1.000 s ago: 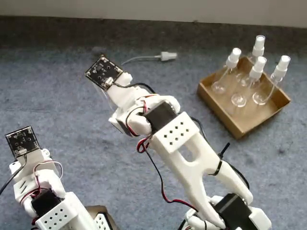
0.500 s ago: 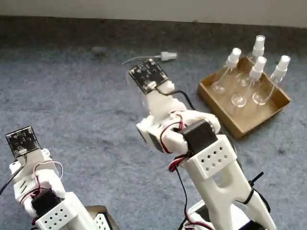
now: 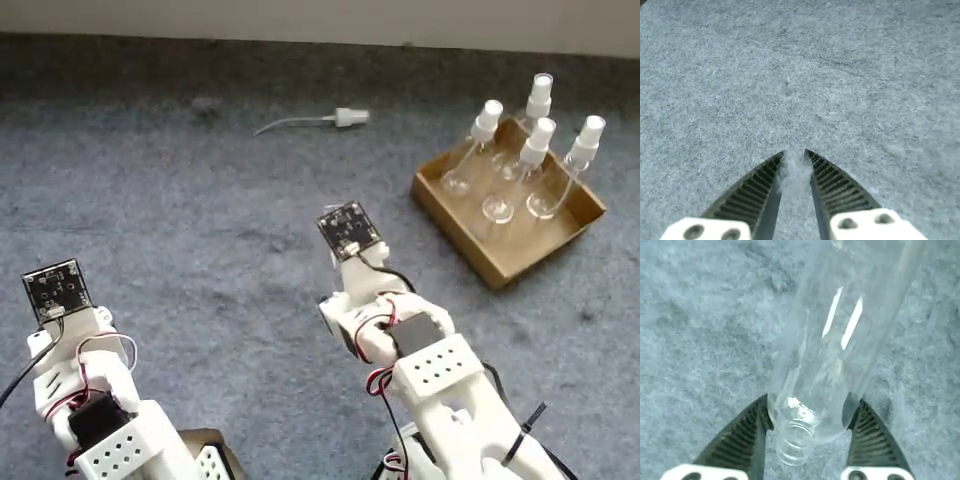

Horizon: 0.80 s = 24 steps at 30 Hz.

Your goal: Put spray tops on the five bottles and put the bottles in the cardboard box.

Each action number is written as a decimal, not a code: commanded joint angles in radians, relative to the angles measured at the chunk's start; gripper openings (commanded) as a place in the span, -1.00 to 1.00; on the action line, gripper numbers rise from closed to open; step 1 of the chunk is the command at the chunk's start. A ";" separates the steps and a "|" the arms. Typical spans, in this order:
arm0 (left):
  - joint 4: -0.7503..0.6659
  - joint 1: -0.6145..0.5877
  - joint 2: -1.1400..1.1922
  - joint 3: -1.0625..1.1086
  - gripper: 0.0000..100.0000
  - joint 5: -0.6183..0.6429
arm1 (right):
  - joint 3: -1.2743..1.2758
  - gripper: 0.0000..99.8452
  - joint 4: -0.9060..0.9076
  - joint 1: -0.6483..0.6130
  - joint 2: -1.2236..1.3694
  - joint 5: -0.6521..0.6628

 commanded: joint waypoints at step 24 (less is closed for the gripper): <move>0.000 0.028 0.001 0.019 -0.98 -0.006 | 0.010 -0.80 -0.163 -0.094 0.183 0.204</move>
